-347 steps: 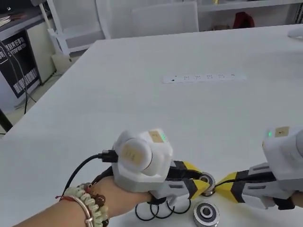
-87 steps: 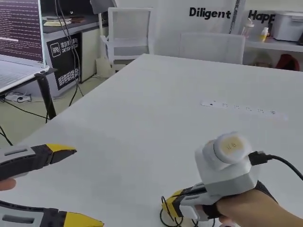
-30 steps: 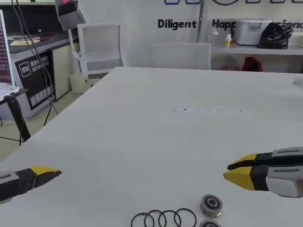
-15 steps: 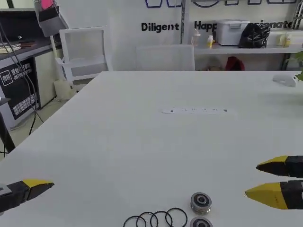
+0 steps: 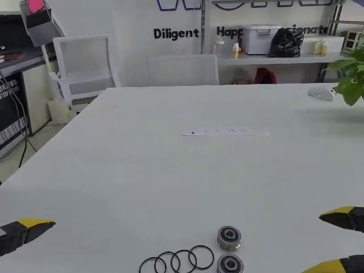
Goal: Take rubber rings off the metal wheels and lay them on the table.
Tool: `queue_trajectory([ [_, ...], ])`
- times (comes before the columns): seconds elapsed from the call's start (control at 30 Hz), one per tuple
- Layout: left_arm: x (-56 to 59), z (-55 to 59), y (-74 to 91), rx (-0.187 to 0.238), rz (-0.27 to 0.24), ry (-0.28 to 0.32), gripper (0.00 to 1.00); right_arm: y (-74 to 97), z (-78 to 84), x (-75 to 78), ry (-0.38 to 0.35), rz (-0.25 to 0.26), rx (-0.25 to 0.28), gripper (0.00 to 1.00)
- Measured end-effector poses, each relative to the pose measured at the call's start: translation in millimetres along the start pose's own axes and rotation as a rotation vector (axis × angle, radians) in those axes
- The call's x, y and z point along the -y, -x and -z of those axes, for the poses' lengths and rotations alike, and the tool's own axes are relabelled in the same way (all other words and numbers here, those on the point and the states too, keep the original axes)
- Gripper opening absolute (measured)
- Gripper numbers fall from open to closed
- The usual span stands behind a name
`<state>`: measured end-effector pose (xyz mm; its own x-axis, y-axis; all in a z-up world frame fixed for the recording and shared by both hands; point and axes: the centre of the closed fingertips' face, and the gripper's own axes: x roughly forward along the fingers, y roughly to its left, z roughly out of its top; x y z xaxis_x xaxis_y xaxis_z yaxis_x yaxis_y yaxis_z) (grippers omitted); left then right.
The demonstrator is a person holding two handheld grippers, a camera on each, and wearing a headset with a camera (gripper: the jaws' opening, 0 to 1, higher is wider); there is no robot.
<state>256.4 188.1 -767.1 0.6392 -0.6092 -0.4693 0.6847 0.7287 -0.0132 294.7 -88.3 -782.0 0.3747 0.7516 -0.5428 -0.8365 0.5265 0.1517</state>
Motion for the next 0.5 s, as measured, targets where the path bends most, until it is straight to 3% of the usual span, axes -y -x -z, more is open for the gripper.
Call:
queue_trajectory([
  [0.2,5.8,3.1,-4.1,-0.012,0.032,0.027,1.0,-0.5,20.0,-2.2,-0.039,0.008,-0.049,0.98],
  [0.23,6.4,3.5,-4.4,-0.012,0.037,0.032,1.0,1.6,27.4,1.4,-0.057,0.038,-0.076,0.99],
  [0.27,6.8,3.6,-4.5,-0.012,0.04,0.034,1.0,-0.4,26.4,-1.2,-0.051,0.021,-0.067,0.99],
  [0.5,12.1,8.0,-9.1,-0.036,0.065,0.059,1.0,-1.2,43.9,-5.0,-0.077,0.033,-0.109,0.99],
])
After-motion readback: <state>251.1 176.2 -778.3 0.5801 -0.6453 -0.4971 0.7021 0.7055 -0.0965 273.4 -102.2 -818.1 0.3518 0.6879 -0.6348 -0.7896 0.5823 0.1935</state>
